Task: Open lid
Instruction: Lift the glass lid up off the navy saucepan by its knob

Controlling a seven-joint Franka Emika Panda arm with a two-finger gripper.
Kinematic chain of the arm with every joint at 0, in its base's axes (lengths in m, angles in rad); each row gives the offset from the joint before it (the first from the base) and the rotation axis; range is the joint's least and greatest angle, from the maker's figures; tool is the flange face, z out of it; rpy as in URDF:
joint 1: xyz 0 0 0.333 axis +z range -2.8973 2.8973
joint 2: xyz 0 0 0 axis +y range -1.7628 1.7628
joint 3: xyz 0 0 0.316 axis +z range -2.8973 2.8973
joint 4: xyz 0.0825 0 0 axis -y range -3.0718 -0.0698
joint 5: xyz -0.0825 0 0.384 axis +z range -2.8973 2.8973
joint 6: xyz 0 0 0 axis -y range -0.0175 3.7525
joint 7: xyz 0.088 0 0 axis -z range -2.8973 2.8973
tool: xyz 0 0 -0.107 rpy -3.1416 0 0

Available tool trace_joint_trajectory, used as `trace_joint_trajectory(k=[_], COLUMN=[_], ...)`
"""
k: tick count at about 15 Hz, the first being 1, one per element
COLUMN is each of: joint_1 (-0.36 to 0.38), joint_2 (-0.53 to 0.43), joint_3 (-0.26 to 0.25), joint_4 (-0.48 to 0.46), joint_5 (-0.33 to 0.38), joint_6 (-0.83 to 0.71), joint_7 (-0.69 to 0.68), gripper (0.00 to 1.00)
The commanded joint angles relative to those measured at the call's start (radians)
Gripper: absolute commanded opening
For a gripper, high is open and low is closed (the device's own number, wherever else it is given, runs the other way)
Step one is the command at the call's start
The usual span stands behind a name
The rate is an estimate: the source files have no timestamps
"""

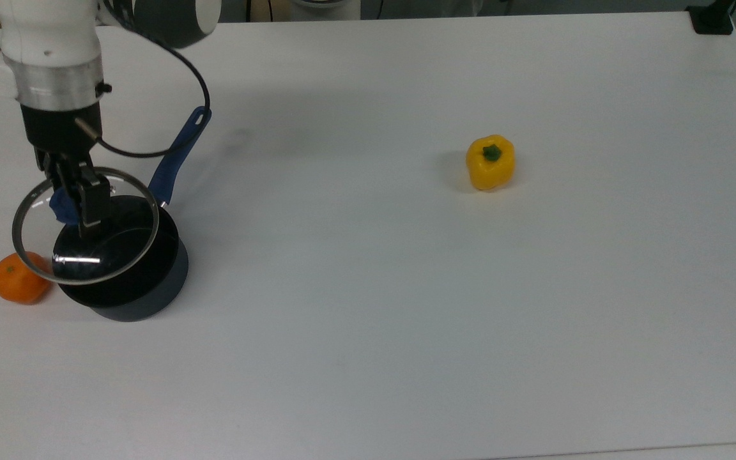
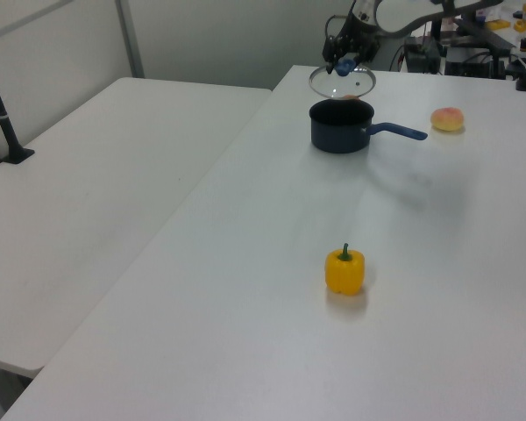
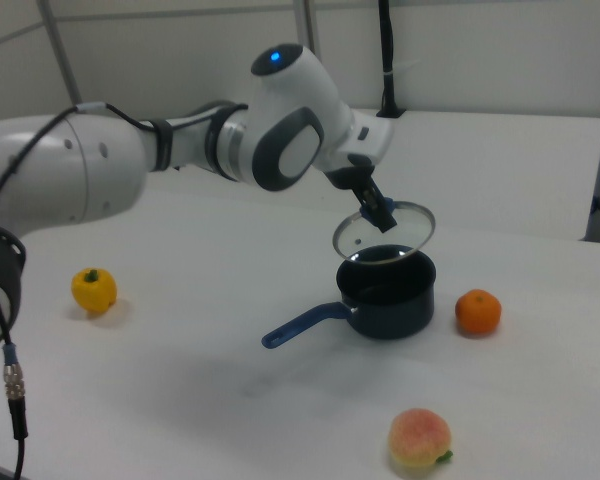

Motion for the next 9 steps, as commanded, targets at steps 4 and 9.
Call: trace_joint_trajectory(k=[4,9], joint_1=[0.059,0.067], joint_2=[-0.175,-0.296], joint_3=[0.023,0.075], joint_4=[-0.049,-0.123], joint_5=[0.078,0.129], joint_6=[-0.261,-0.462], joint_7=[-0.064,-0.205], gripper=[0.09,0.09])
